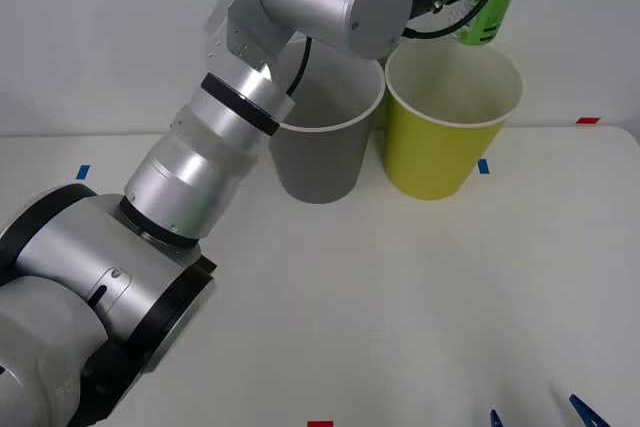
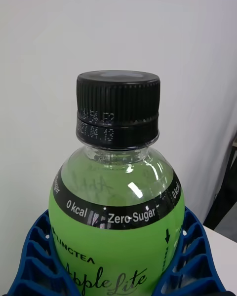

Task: Put cans in the gray bin and PET bottles in the light green bin.

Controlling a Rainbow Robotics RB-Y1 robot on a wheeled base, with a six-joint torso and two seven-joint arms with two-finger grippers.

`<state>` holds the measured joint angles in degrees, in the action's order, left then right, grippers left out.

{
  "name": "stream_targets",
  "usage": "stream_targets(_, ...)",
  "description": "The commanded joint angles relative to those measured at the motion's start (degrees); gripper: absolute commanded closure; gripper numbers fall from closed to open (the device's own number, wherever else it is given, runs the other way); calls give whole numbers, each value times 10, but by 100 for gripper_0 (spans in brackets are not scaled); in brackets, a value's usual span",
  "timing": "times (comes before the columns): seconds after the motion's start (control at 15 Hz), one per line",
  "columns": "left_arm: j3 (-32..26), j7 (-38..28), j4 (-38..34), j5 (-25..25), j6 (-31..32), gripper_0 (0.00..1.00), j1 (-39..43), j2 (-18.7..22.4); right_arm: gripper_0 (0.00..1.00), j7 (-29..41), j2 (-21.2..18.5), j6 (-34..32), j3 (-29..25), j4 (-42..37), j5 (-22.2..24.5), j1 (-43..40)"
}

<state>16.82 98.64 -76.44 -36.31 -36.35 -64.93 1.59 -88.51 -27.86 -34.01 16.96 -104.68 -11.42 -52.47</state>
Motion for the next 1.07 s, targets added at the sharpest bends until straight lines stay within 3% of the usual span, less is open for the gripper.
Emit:
stream_targets(0.07, 30, -5, 44, 1, 76, 100, 1, -7, 0, 0, 0, 0, 0, 0, 0, 0)
stream_targets(0.2, 38, -6, 64, -1, 103, 100, 0, -12, 0, 0, 0, 0, 0, 0, 0, 0)
stream_targets(1.07, 51, -7, 88, 1, 129, 100, 1, -13, 0, 0, 0, 0, 0, 0, 0, 0)
